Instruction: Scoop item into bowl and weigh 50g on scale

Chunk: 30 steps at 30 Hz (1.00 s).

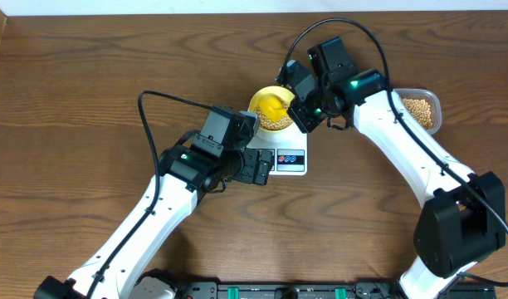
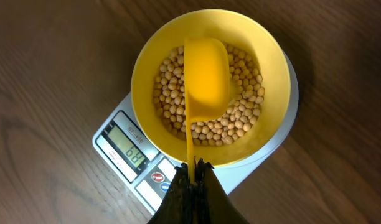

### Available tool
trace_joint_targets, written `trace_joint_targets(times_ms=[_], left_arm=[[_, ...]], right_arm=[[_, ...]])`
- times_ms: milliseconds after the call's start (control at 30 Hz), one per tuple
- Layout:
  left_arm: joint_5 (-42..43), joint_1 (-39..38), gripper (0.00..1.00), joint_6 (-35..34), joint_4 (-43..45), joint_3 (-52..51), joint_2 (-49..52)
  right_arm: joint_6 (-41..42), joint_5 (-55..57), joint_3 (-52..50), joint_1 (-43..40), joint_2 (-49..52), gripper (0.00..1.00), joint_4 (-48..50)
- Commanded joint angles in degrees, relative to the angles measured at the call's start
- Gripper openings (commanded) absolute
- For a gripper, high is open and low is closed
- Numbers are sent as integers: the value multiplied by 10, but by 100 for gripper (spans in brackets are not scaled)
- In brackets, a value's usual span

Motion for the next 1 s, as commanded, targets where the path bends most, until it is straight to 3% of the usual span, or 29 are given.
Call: trace_joint_targets(times_ms=[0, 733, 967], left_arm=[[2, 0, 95, 3, 0, -5, -7], [2, 0, 94, 3, 0, -5, -7], [2, 0, 94, 3, 0, -5, -7]], right_arm=[[37, -16, -3, -4, 2, 1, 0], [60, -64, -3, -6, 2, 1, -10], [108, -76, -3, -26, 2, 1, -8]])
